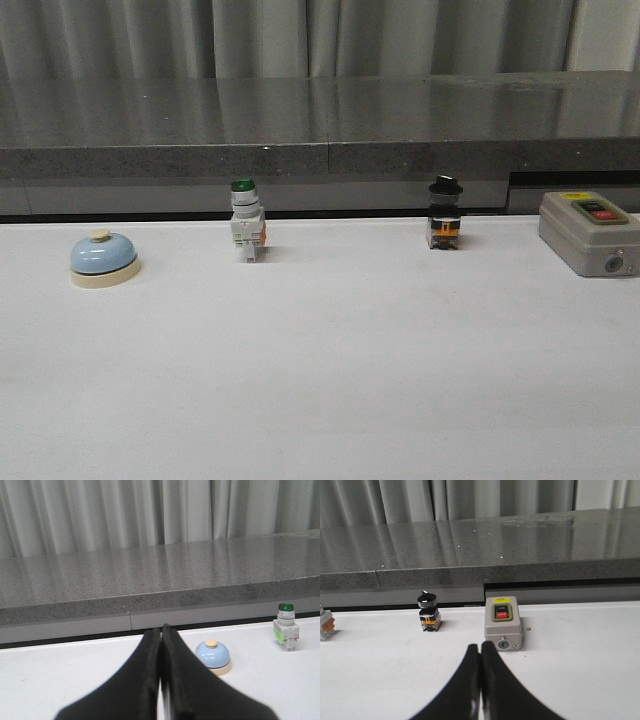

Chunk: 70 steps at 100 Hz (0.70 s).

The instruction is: Place and press bell with both arms

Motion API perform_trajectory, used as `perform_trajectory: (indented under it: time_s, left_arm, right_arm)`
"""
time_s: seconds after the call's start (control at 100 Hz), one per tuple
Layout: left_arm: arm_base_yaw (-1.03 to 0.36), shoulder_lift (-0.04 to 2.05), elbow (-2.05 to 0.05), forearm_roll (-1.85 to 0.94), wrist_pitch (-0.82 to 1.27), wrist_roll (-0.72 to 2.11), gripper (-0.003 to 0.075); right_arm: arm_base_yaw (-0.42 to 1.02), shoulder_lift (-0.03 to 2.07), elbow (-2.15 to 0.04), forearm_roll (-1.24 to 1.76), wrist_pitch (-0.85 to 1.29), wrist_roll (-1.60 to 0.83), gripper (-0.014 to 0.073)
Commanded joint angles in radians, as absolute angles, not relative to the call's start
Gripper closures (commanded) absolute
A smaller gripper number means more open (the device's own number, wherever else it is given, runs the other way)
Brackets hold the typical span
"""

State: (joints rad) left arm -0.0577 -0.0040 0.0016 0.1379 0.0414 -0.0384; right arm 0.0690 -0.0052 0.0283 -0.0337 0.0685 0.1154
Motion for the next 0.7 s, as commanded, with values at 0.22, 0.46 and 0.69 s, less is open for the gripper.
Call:
perform_trajectory:
  time_s: [0.22,0.46,0.69]
  left_arm:
    - [-0.058,-0.033,-0.003,0.132,-0.032,-0.046,0.0740]
    - [-0.058,-0.033,-0.069,0.131,0.012,-0.046,0.0740]
    - [-0.058,-0.003,-0.170,0.044,0.123,-0.046,0.0740]
  right_arm:
    - [0.062,0.003,0.013,-0.035,-0.018,0.112,0.0654]
    - [0.062,0.003,0.013,-0.035,-0.018,0.112,0.0654]
    - [0.062,0.003,0.013,-0.035,-0.018,0.112,0.0654]
